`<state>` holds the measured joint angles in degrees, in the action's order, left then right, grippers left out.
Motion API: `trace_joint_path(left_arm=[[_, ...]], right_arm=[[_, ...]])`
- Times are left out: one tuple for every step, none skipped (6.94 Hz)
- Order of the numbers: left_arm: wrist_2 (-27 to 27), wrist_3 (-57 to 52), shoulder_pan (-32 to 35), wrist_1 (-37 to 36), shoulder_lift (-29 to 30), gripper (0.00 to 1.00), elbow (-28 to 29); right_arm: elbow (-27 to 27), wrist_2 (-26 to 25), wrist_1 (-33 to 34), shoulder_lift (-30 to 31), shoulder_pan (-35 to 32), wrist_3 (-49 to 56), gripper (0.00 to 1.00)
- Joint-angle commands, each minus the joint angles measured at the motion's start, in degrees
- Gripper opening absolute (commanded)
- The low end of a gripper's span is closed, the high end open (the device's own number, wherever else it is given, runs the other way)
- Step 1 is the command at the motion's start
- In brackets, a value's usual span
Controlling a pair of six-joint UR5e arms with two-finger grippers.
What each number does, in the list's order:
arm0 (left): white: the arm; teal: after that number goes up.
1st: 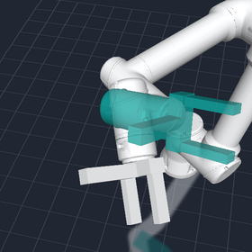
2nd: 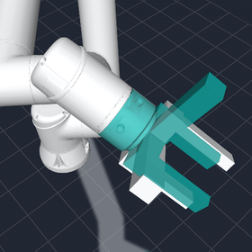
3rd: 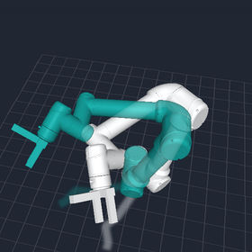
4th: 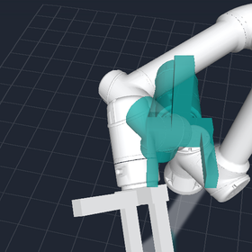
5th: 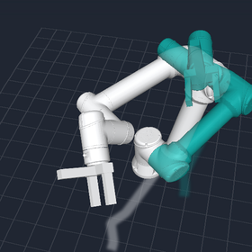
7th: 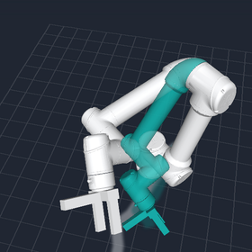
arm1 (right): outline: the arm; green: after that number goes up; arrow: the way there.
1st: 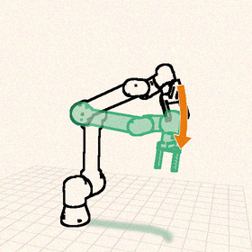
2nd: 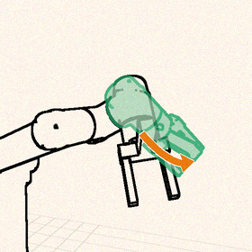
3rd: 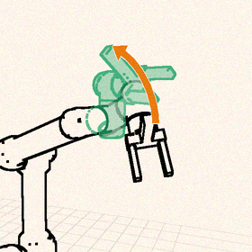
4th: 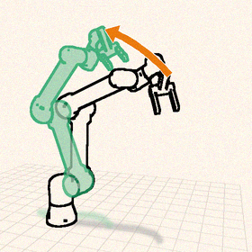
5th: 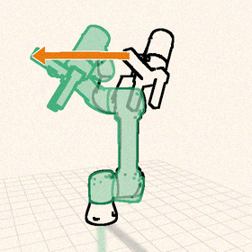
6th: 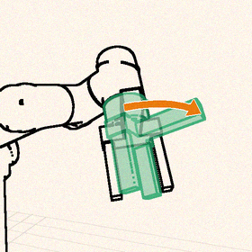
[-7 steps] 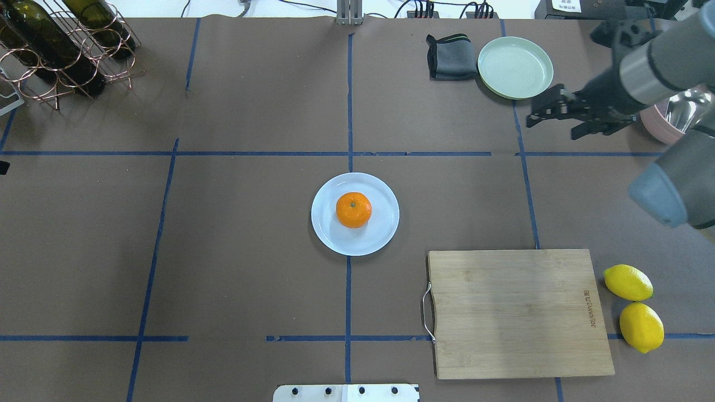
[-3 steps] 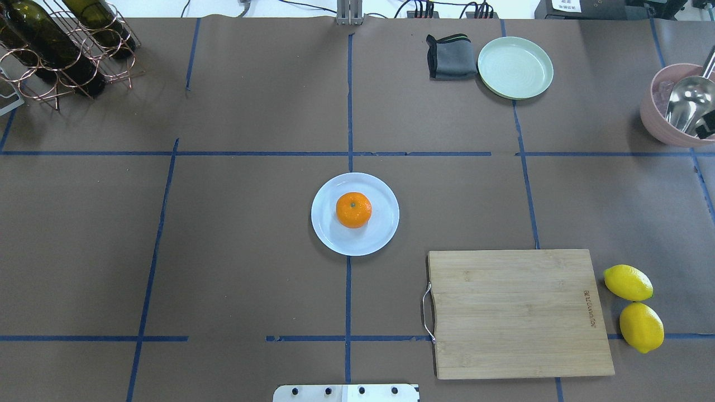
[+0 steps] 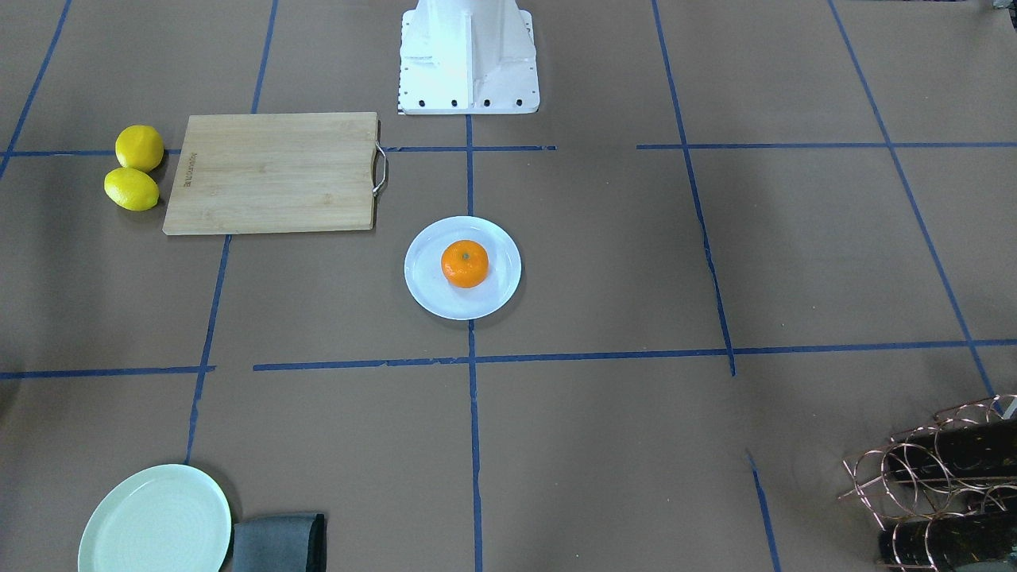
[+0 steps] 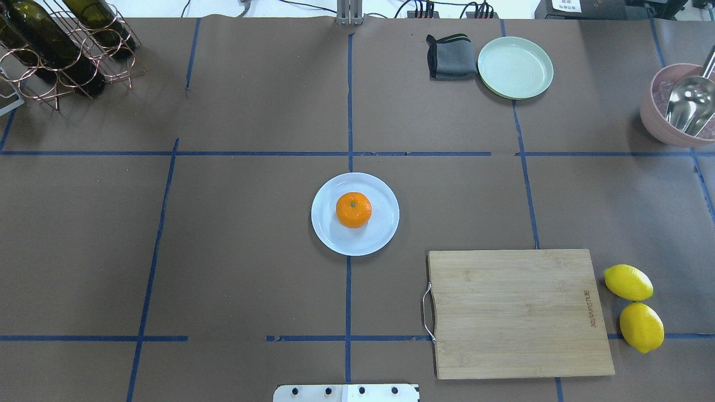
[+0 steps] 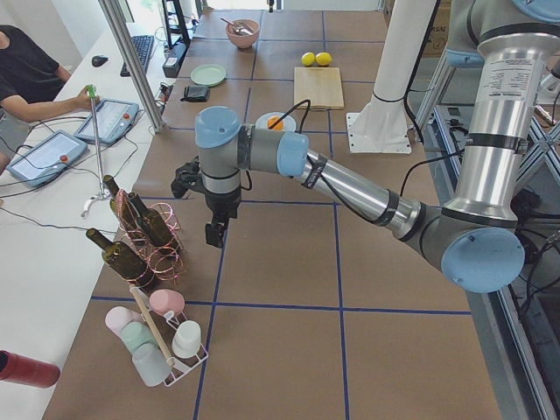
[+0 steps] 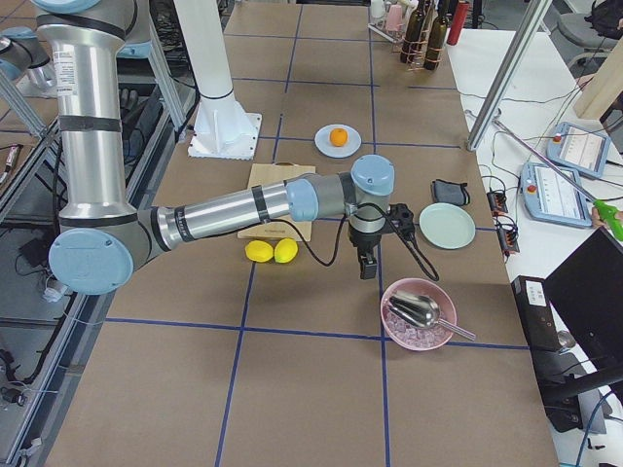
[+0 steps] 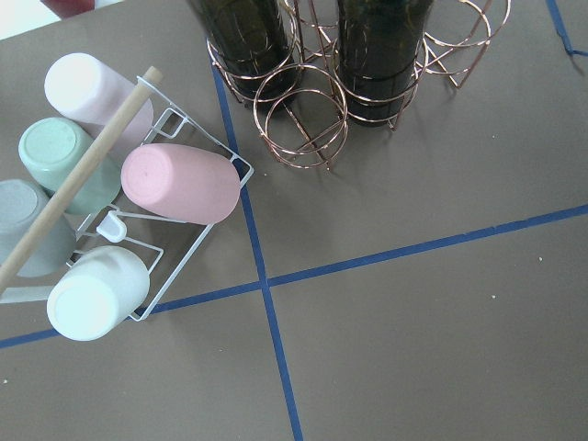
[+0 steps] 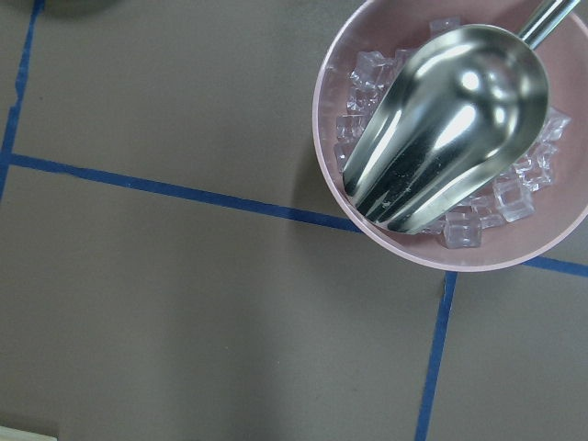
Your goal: Pick orange to plate
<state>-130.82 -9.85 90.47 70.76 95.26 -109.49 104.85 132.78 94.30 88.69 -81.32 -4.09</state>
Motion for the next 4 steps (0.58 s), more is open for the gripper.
trace_joint_path(left_arm=[[-0.6, -1.5, -0.2, -0.4, -2.5, 1.0, -0.7], [-1.7, -1.4, -0.2, -0.5, -3.0, 1.0, -0.4], [-8.8, -1.5, -0.2, -0.2, -6.5, 1.0, -0.5], [-14.4, -1.4, -0.1, -0.4, -7.1, 1.0, -0.9]], right_arm=[[-0.1, 0.5, -0.3, -0.2, 0.5, -1.6, 1.0], [-0.1, 0.4, -0.5, -0.3, 0.5, -1.6, 1.0], [-0.1, 0.3, -0.5, -0.3, 0.7, -1.8, 1.0], [-0.1, 0.4, -0.4, -0.4, 0.7, -1.8, 1.0]])
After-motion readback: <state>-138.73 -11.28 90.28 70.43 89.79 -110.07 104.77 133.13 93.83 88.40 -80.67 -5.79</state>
